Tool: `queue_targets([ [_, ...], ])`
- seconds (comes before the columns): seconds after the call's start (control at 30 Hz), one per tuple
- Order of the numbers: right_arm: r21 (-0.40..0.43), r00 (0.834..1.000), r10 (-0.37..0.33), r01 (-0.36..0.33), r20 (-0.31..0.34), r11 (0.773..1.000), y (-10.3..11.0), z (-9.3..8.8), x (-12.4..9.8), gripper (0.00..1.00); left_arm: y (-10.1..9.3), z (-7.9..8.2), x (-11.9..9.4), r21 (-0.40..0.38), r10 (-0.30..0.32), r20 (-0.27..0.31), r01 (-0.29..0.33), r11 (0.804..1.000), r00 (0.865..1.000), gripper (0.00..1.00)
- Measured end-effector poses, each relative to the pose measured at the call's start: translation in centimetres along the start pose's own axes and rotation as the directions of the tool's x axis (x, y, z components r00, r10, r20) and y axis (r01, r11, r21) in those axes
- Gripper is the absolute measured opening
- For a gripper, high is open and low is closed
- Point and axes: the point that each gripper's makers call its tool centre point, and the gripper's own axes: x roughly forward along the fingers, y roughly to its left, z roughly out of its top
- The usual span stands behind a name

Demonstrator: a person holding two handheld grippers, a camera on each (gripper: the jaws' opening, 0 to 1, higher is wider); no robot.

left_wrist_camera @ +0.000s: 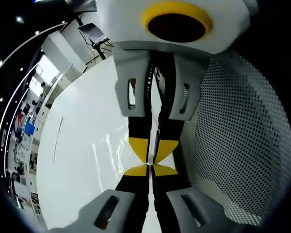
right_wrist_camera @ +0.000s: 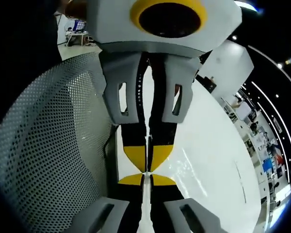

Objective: Open the resealable bag by pulling the two sides of the seal apart until the entire bag opening is separated and visibly accessible.

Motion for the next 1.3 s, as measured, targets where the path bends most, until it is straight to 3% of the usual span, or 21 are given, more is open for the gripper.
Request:
queue_targets([
  [0.07, -0.012, 1.0, -0.002, 0.002, -0.006, 1.0, -0.1, 0.0, 0.1, 0.0, 0.0, 0.6, -0.2, -0.017, -0.003, 0.038, 0.004, 1.0, 0.999, 0.0],
  [0.57, 0.003, 0.999, 0.035, -0.035, 0.016, 0.999, 0.5, 0.4, 0.1, 0.0, -0.5, 0.1, -0.7, -0.063, -0.007, 0.034, 0.009, 0.998, 0.999, 0.0],
  [0.93, 0.023, 1.0, 0.022, -0.022, 0.001, 1.0, 0.3, -0.2, 0.0, 0.0, -0.4, -0.6, -1.4, -0.107, 0.005, 0.041, -0.001, 0.994, 0.999, 0.0],
  [1.17, 0.01, 1.0, 0.02, -0.02, -0.008, 1.0, -0.1, -0.1, -0.1, 0.0, -0.1, -0.7, -1.2, -0.034, 0.026, 0.028, -0.025, 0.999, 0.999, 0.0],
  [1.3, 0.0, 1.0, 0.025, -0.025, 0.008, 1.0, 0.0, 0.5, 0.0, 0.0, 0.0, -0.3, -1.0, -0.029, 0.028, 0.036, -0.027, 0.999, 0.999, 0.0],
])
